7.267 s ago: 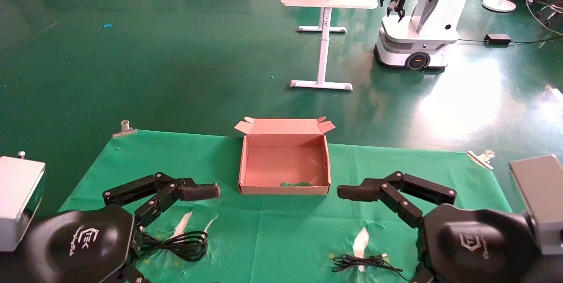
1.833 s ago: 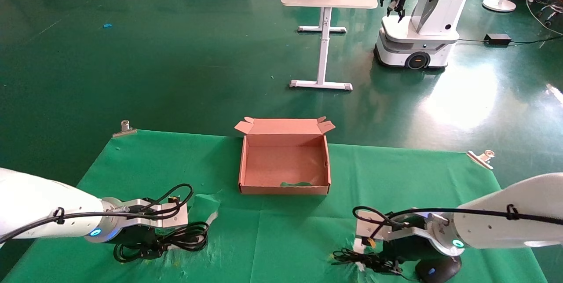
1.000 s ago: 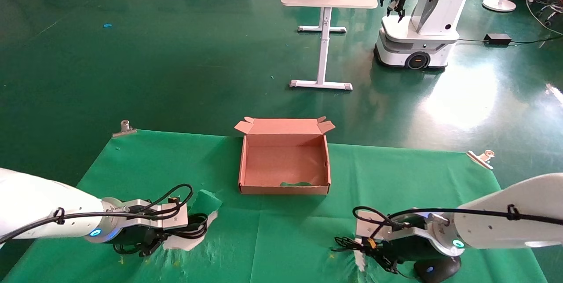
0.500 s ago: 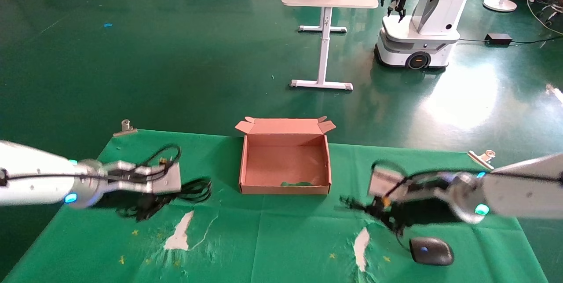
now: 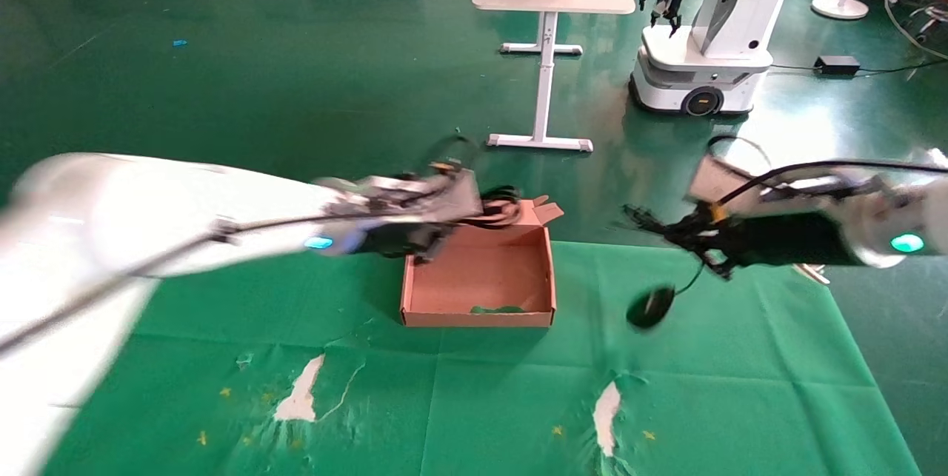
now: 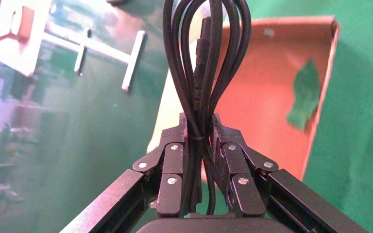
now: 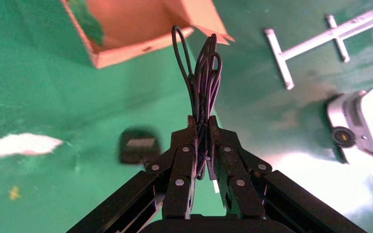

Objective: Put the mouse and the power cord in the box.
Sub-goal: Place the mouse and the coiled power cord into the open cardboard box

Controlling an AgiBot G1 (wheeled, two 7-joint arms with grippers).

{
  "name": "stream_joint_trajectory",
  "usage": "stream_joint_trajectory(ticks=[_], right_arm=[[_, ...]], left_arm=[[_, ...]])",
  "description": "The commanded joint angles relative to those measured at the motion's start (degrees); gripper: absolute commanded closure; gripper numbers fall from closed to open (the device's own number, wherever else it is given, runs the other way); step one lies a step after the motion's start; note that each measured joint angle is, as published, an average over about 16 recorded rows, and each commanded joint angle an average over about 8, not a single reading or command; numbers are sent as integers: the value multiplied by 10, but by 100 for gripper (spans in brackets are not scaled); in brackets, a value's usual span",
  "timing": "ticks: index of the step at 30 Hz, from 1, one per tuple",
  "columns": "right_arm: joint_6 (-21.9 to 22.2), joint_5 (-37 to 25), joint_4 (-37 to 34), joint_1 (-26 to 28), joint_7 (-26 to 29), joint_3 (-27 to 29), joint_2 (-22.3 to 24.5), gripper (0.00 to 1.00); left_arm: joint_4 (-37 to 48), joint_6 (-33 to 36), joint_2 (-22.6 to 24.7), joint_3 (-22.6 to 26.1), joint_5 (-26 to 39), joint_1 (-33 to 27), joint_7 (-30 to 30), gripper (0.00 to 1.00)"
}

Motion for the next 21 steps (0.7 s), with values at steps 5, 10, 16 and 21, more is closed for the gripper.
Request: stream_joint_trajectory(ticks=[5, 10, 16, 21], right_arm=[[-13, 1, 17, 19, 6, 9, 27, 100], [-22, 2, 40, 24, 20, 15, 47, 100], [-21, 5, 51, 27, 25, 19, 50, 100], [-16, 9, 48, 28, 22, 20, 39, 100]], left_arm=[[61, -99, 49, 75, 25, 13, 9, 96], [85, -157, 51, 165, 33, 10, -21, 34], [93, -185, 51, 239, 18, -7, -70, 0], [95, -199, 50, 285, 3, -19, -99, 0]])
